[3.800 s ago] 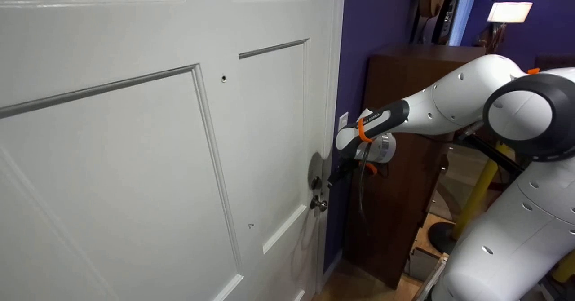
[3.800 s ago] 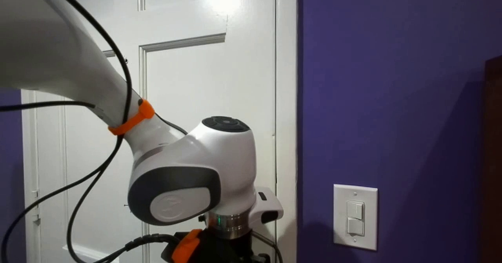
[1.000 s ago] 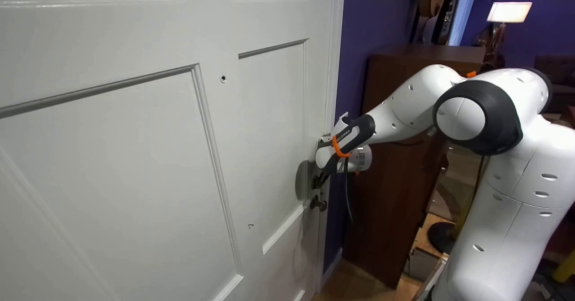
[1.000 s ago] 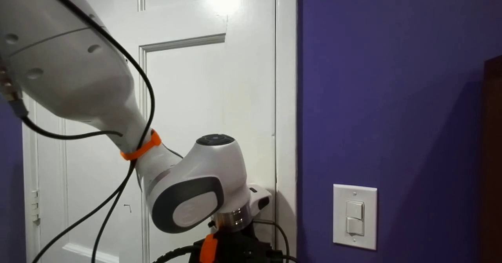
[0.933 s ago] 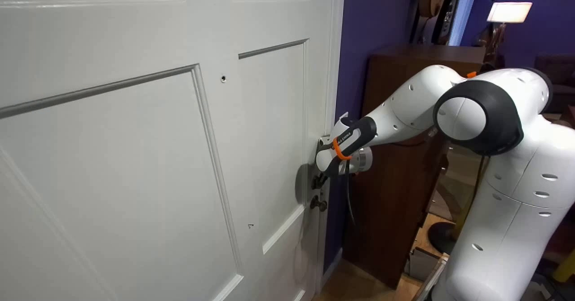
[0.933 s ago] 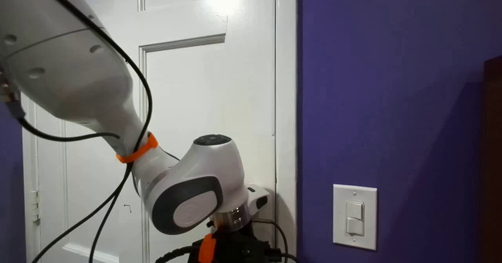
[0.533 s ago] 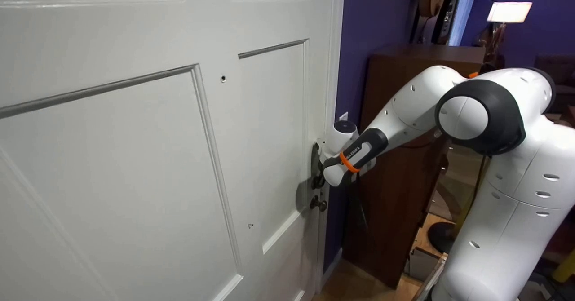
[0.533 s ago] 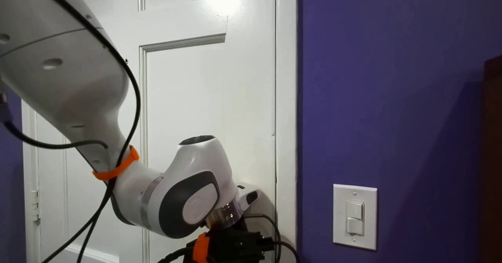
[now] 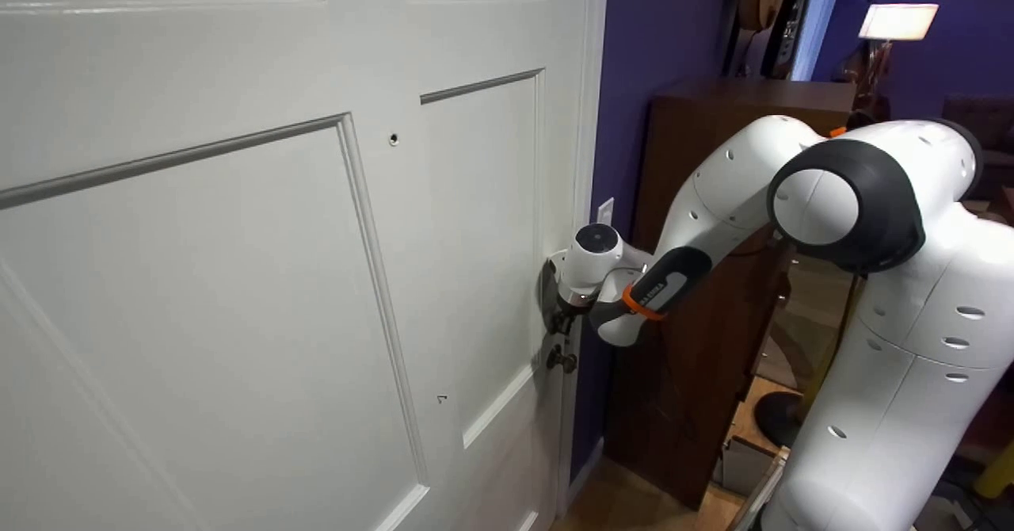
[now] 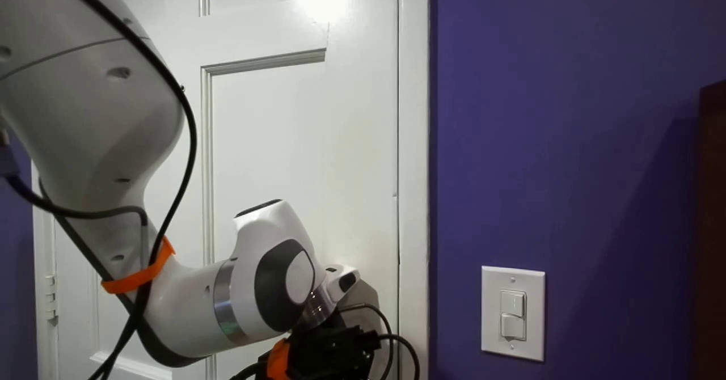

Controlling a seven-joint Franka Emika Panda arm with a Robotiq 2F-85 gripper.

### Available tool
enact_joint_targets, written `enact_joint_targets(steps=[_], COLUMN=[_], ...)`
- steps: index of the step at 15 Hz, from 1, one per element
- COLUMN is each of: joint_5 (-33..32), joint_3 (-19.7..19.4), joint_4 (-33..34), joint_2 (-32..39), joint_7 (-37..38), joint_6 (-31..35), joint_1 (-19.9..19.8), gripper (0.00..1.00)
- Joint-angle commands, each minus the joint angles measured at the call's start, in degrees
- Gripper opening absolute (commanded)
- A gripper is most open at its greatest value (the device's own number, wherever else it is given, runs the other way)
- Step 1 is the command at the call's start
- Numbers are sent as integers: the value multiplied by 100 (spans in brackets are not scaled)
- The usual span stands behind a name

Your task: Turn the top lock on the door to the left

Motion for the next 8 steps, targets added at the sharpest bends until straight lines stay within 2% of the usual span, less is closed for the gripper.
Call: enact_joint_targets(steps=[1,8], joint_5=[-737,-2111], joint_3=[112,237], joint_4=[179,485], joint_2=[238,546], joint_7=[684,1731], joint_6=[-251,-595], joint_1=[208,331], gripper=[3,3])
